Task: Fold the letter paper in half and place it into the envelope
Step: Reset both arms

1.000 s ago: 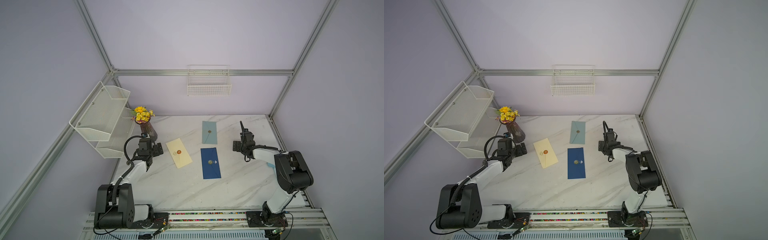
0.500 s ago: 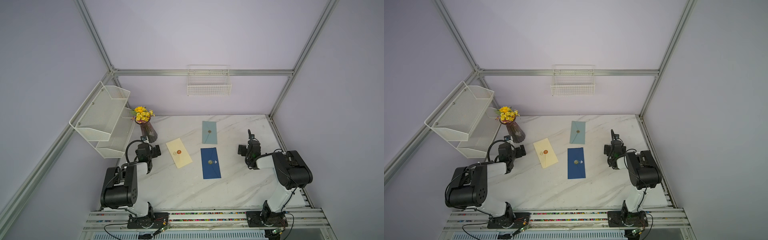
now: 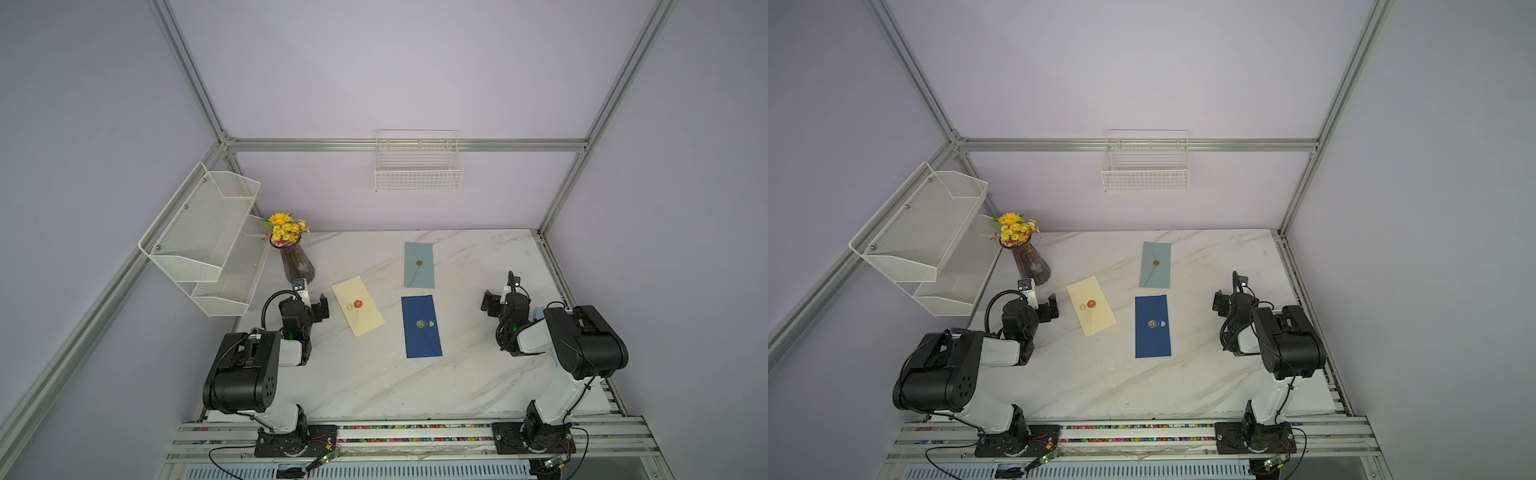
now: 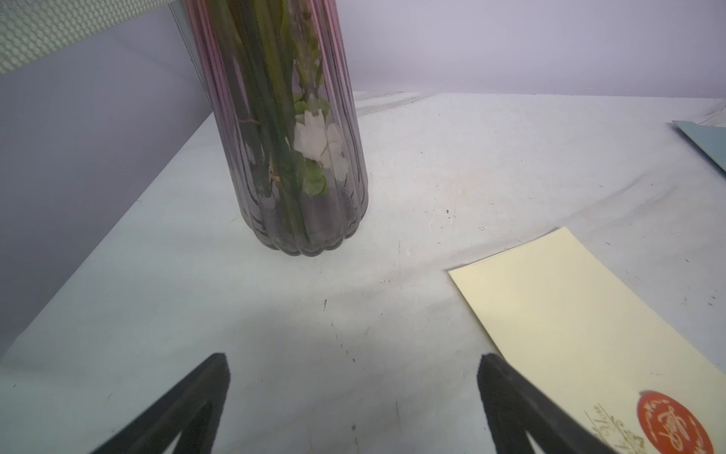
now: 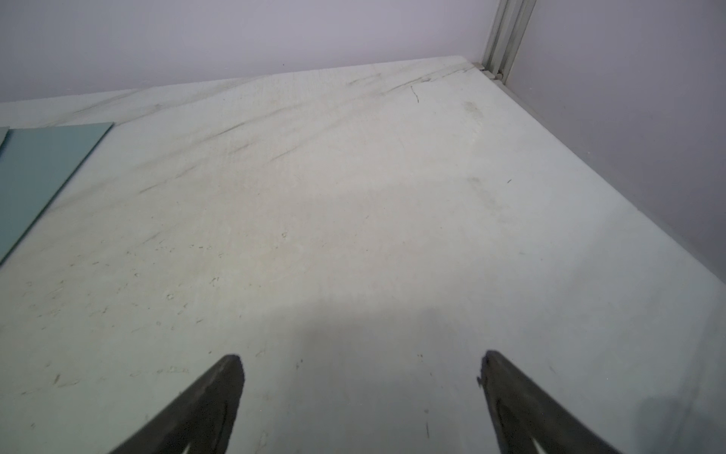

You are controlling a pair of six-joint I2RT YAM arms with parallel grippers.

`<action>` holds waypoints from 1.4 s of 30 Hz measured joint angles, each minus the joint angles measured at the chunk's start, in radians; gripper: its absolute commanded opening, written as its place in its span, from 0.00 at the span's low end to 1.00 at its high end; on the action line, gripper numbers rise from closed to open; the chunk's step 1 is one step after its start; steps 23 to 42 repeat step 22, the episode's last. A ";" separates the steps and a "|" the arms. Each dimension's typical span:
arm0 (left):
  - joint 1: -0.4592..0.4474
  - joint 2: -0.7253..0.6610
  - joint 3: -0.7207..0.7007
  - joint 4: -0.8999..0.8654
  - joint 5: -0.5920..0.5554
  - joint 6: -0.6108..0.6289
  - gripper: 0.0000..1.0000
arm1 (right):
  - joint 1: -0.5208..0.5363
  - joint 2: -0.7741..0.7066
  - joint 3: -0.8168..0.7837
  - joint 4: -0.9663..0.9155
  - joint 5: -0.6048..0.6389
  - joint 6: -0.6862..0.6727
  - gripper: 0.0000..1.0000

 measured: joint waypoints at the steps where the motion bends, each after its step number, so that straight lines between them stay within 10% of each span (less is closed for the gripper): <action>1: 0.000 0.000 0.000 0.002 0.002 0.003 1.00 | 0.000 0.000 0.000 0.002 0.000 0.000 0.97; 42: 0.000 0.000 0.000 0.012 0.008 0.004 1.00 | 0.020 0.001 0.000 0.018 -0.013 -0.013 0.97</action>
